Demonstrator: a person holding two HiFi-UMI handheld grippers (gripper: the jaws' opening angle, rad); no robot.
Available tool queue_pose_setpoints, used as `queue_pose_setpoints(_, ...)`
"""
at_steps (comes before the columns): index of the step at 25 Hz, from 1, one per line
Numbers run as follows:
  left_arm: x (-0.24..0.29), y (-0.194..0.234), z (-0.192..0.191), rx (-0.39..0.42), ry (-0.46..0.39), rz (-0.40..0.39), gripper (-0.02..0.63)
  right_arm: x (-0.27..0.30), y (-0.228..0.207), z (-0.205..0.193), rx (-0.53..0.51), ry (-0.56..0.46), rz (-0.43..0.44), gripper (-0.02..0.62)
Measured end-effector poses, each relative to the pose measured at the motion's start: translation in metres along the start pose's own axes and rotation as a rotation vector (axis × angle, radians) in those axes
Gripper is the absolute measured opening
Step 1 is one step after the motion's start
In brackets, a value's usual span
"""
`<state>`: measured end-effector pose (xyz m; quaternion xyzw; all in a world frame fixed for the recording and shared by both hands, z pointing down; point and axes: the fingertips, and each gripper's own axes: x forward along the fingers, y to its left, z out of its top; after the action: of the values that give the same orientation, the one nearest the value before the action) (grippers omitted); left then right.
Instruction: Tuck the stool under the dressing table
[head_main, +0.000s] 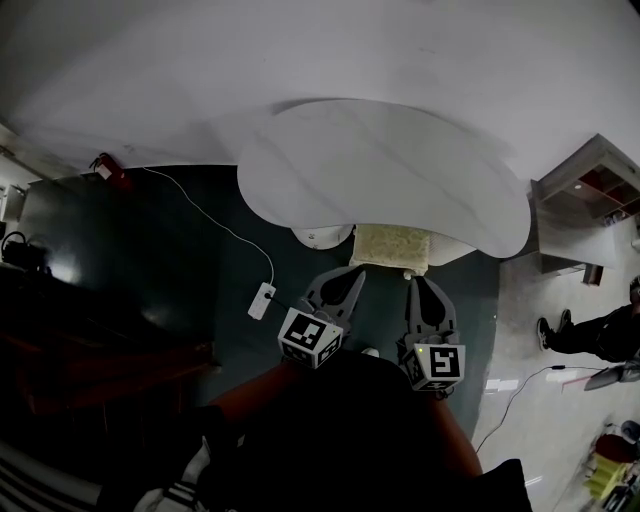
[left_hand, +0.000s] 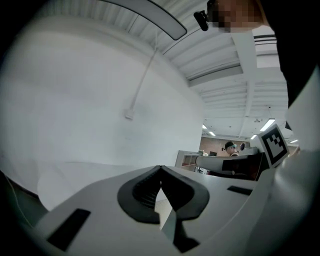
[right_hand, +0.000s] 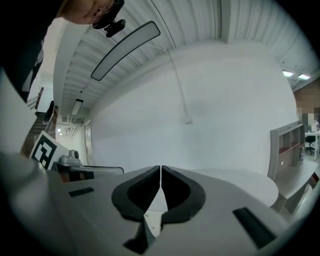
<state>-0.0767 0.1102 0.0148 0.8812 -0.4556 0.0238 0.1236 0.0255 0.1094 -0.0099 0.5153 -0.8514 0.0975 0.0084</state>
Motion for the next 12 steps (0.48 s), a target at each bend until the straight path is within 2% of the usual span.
queue_pose_setpoints(7, 0.013, -0.010, 0.012, 0.052, -0.003, -0.058, 0.015, -0.002, -0.008, 0.015, -0.007, -0.070, -0.054, 0.038)
queue_pose_setpoints(12, 0.018, -0.018, 0.012, 0.063, -0.002, -0.100, 0.015, -0.004, -0.006, 0.015, -0.045, -0.062, -0.072, 0.038)
